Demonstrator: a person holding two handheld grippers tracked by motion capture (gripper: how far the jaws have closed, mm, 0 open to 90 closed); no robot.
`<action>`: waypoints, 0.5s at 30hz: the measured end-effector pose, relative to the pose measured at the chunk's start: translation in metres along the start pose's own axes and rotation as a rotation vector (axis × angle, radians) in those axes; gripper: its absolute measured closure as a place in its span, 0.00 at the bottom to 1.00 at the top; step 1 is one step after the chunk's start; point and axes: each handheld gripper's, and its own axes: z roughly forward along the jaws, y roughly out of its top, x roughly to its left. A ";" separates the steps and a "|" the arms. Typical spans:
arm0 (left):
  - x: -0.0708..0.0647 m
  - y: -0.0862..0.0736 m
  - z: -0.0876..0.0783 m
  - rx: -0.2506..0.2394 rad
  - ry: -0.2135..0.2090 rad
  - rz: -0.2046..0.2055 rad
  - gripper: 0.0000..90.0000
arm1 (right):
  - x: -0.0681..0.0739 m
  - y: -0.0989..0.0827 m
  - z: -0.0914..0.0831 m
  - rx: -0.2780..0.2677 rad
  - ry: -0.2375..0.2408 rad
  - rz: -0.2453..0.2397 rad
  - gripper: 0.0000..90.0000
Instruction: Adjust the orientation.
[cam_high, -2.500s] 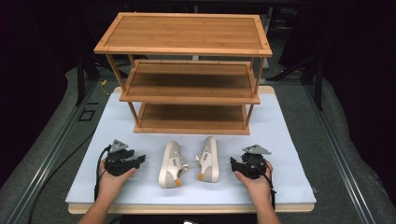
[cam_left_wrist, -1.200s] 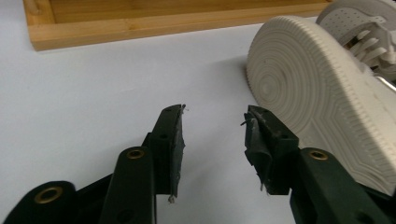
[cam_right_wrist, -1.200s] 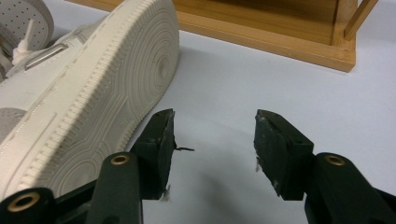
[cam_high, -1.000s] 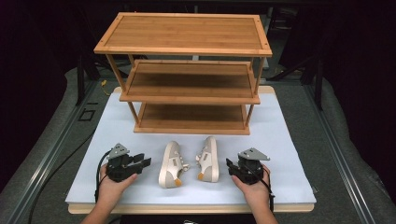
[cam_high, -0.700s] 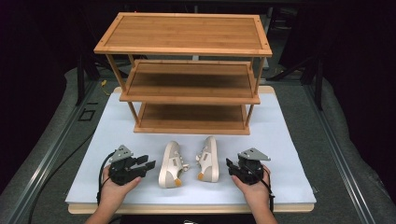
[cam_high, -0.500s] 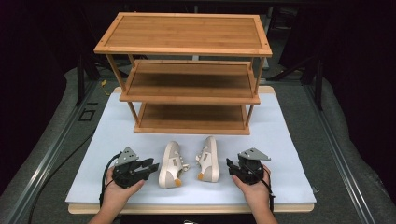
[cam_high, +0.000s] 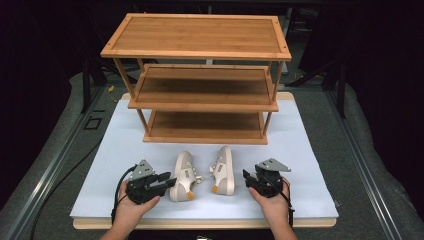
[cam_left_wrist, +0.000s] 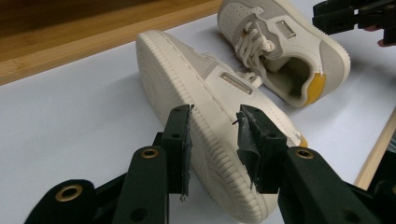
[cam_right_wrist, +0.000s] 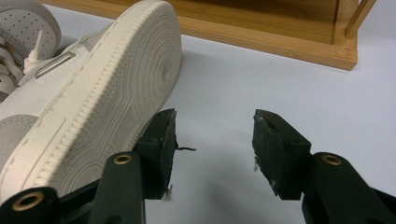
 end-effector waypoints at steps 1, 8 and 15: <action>-0.002 -0.001 0.002 0.003 -0.004 -0.001 0.70 | 0.000 0.000 0.000 0.006 0.002 0.000 0.55; -0.003 -0.001 0.004 -0.003 -0.002 -0.007 0.68 | 0.000 0.000 0.000 0.004 0.002 0.002 0.55; -0.001 -0.002 0.002 0.003 -0.006 -0.015 0.70 | 0.000 0.000 -0.001 0.007 0.007 0.005 0.55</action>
